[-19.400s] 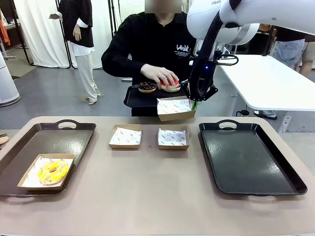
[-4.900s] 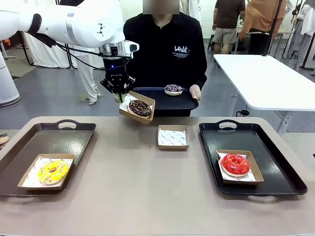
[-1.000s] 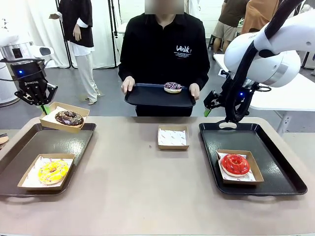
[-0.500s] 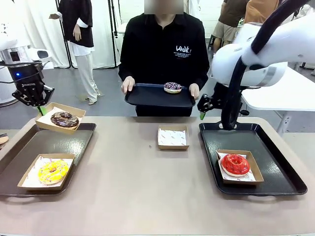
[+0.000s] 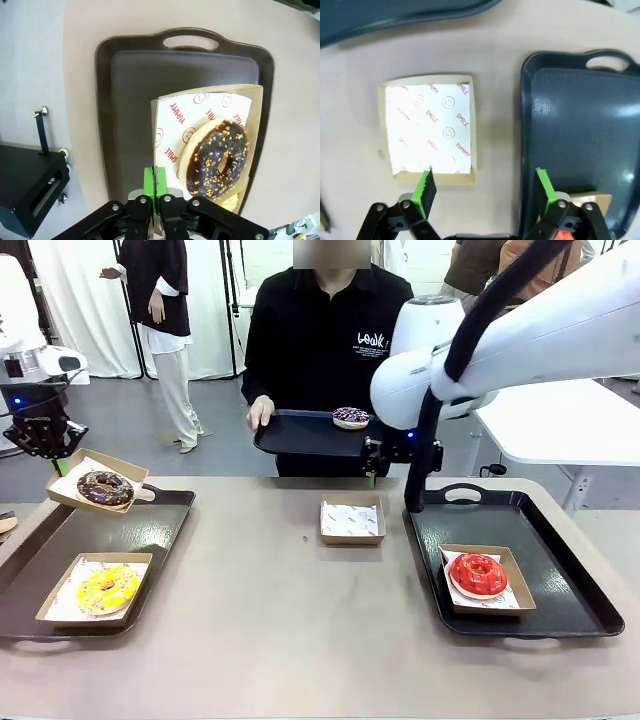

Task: Individually package the donuts and arrange them on the tray.
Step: Place the picked Paper togo box on the Handle tray while simultaneously picking up another Paper togo box from the table with the other hand.

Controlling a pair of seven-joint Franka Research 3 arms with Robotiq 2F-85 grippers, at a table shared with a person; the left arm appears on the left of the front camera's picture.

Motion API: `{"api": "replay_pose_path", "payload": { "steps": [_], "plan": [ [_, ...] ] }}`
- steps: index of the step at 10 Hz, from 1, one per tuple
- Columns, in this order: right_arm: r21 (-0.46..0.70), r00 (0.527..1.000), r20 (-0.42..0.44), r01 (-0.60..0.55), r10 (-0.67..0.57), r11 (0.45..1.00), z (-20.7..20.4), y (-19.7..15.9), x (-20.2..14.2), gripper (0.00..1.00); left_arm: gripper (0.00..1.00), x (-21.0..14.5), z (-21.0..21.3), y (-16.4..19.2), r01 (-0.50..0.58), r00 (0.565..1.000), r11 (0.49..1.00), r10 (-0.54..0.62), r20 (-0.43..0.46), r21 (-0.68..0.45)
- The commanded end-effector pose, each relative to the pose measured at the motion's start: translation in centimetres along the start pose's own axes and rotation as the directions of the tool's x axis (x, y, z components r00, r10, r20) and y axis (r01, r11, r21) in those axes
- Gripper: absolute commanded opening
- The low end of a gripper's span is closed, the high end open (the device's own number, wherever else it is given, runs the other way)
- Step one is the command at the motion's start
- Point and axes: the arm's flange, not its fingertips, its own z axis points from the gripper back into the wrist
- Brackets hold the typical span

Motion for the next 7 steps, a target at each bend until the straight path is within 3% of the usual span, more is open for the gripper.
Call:
{"api": "replay_pose_path", "payload": {
  "steps": [1, 6, 7],
  "plan": [
    [-0.051, 0.999, -0.029, 0.022, -0.023, 0.998, -1.5, 1.9, 1.8, 1.00, 0.01, 0.1, -1.2, 1.6, -0.001, 1.000, 1.000, 0.001, 0.014, -0.016],
    [0.010, 0.998, 0.056, 0.023, -0.024, 1.000, -4.5, 2.1, 1.1, 1.00, 0.01, 0.4, -2.7, 2.9, -0.042, 0.999, 0.997, 0.043, 0.004, -0.058],
    [-0.020, 0.992, 0.064, 0.111, -0.110, 0.994, -4.0, 2.0, 0.5, 1.00, 0.01, 0.5, -2.6, 2.8, -0.050, 0.999, 0.999, 0.050, -0.014, -0.017]
  ]
}}
